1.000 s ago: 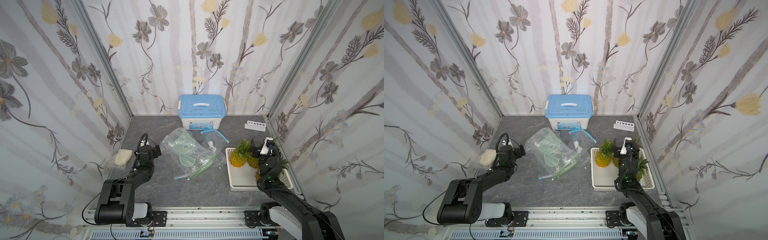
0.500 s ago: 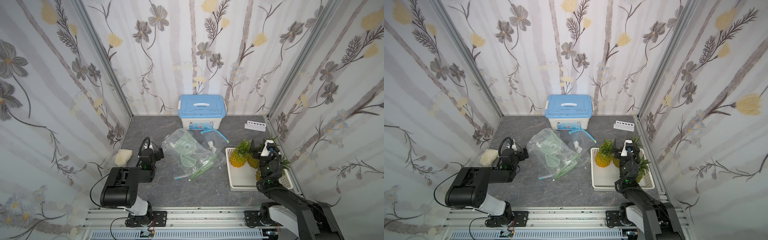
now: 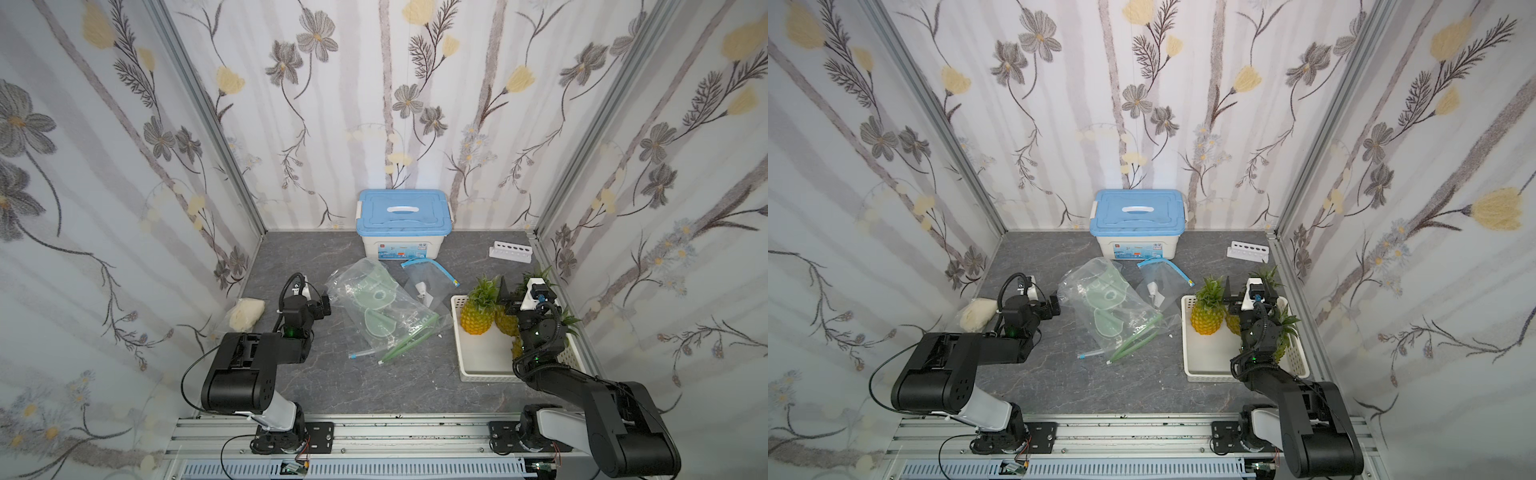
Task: Open the zip-top bag and take out the pineapple
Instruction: Reset both arms
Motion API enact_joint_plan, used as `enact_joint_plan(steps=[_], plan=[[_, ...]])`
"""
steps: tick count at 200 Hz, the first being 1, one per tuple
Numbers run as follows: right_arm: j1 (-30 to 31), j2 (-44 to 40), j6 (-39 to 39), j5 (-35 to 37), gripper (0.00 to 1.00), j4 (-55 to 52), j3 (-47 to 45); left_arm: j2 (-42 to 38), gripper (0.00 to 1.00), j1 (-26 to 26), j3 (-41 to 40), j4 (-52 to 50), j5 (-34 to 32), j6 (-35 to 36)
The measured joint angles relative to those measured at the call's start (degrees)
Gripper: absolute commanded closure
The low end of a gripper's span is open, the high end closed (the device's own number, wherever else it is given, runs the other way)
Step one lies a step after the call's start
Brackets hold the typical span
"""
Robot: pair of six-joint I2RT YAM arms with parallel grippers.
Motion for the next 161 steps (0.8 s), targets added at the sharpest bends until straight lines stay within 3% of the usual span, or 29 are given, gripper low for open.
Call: enact_joint_plan(steps=[25,161], plan=[[-1.3,3.2,0.0,-1.4,0.00,3.5,0.3,0.0,0.00,0.0,0.1,-0.1,0.1,0.0],[-1.4,3.5,0.2,-3.0,0.00,3.2,0.9,0.0,0.00,0.3,0.8,-1.2,-0.2,0.0]])
